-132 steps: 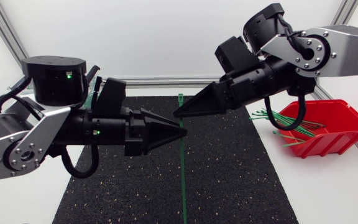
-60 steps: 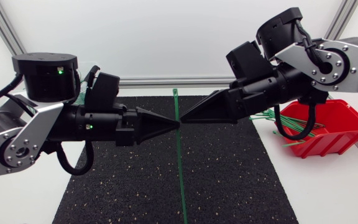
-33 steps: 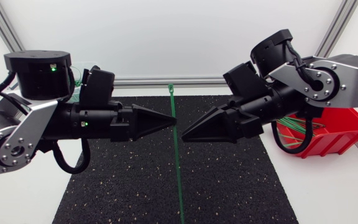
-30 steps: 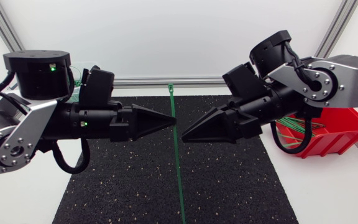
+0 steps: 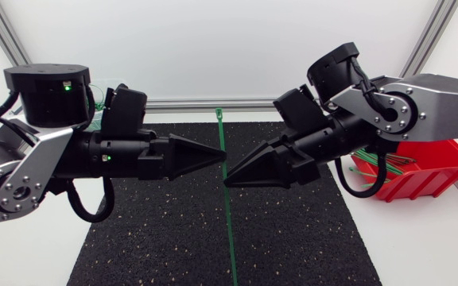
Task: Take a green cable tie from the red box, thread the tail through the head to close it, then place it in the transparent bin on the left.
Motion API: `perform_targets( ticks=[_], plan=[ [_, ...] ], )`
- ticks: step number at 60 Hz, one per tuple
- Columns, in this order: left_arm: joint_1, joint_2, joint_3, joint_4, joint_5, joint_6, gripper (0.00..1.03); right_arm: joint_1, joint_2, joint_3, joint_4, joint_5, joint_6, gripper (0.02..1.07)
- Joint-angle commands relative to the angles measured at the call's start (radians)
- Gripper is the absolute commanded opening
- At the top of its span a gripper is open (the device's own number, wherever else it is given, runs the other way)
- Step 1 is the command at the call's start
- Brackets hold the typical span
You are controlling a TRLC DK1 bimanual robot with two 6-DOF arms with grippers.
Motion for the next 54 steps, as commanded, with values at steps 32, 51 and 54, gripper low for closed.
perform_targets(
  ticks=[32,51,54],
  plan=[
    [-0.004,0.036,0.051,0.006,0.018,-0.029,0.05,0.018,-0.007,-0.026,0.049,0.023,-0.006,0.07],
    [0.021,0.039,0.087,0.001,0.021,-0.032,0.78,0.018,-0.009,-0.041,0.048,0.023,-0.006,0.07],
    [0.022,0.040,0.094,-0.002,0.023,-0.035,0.78,0.019,-0.009,-0.042,0.048,0.023,-0.006,0.07]
  ],
)
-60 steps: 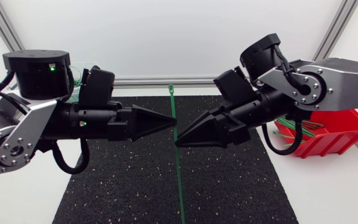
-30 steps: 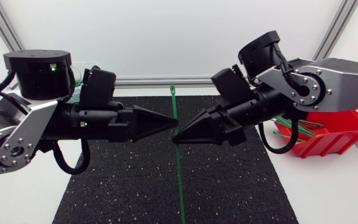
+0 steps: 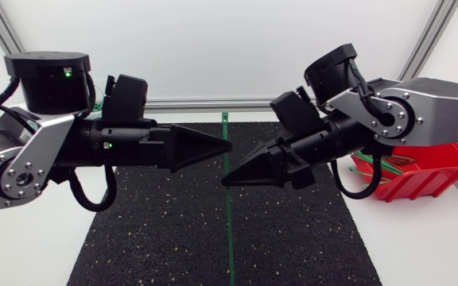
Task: Take a green cable tie from the red box, thread the tail through the head to close it, then place it in the transparent bin on the left.
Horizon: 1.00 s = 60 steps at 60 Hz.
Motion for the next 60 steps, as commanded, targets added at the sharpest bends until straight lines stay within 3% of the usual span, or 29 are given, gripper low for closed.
perform_targets(
  ticks=[1,24,31,48,55,60],
  plan=[
    [0.009,0.014,0.049,-0.005,0.011,-0.030,0.79,0.002,-0.008,-0.028,0.001,0.004,-0.006,0.08],
    [0.041,0.060,0.095,-0.008,0.048,-0.047,0.78,-0.001,-0.025,-0.035,0.001,0.001,-0.007,0.07],
    [0.042,0.060,0.090,0.003,0.054,-0.047,0.59,-0.001,-0.017,-0.032,0.001,-0.013,-0.007,0.07],
    [0.041,0.058,0.089,0.015,0.054,-0.047,0.58,-0.010,-0.008,-0.031,-0.001,-0.031,-0.007,0.08],
    [0.042,0.058,0.095,0.018,0.052,-0.050,0.36,-0.018,-0.002,-0.029,-0.001,-0.034,-0.007,0.07],
    [0.042,0.057,0.100,0.019,0.052,-0.052,0.33,-0.019,0.003,-0.031,-0.001,-0.034,-0.007,0.07]
  ],
)
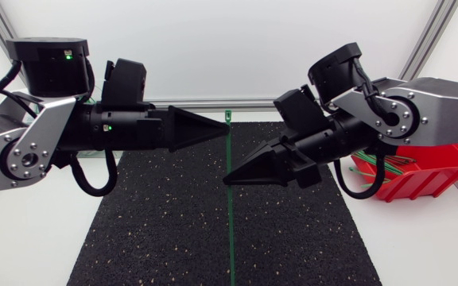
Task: Take a green cable tie from the red box, thread the tail through the head to close it, then place it in the transparent bin on the left.
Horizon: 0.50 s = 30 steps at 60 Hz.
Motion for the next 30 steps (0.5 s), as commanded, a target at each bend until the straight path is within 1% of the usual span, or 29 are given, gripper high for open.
perform_targets(
  ticks=[1,12,17,30],
  plan=[
    [0.005,0.010,0.036,0.017,0.012,-0.026,0.33,-0.007,0.014,-0.025,-0.001,-0.007,-0.007,0.07],
    [0.005,0.008,0.034,0.024,0.012,-0.027,0.33,-0.005,0.019,-0.025,-0.001,-0.007,-0.007,0.07],
    [0.005,0.007,0.034,0.029,0.012,-0.032,0.26,-0.005,0.028,-0.024,-0.001,-0.007,-0.007,0.07],
    [0.000,0.007,0.033,0.032,0.012,-0.036,0.25,-0.005,0.031,-0.022,-0.001,-0.007,-0.006,0.07]
  ],
)
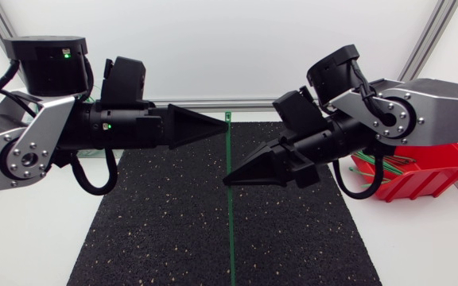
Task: Take a green cable tie from the red box, thread the tail through the head to close it, then place it in the transparent bin on the left.
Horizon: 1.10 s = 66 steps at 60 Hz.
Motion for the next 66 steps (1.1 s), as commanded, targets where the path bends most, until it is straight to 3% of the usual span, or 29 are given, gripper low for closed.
perform_targets(
  ticks=[1,46,48,51,66],
  plan=[
    [-0.001,0.007,0.030,0.017,0.012,-0.024,0.25,-0.004,0.022,-0.022,-0.001,-0.007,-0.006,0.07],
    [-0.023,0.011,0.026,0.017,0.014,-0.028,0.24,-0.004,0.039,-0.016,0.001,-0.005,-0.003,0.07],
    [-0.024,0.011,0.026,0.017,0.014,-0.027,0.23,-0.003,0.041,-0.015,0.001,-0.007,-0.003,0.07],
    [-0.024,0.010,0.024,0.018,0.014,-0.027,0.10,-0.004,0.042,-0.013,0.002,-0.005,-0.003,0.07],
    [-0.023,0.019,0.026,0.018,0.012,-0.028,0.09,-0.004,0.041,-0.015,0.002,-0.007,-0.003,0.07]
  ],
)
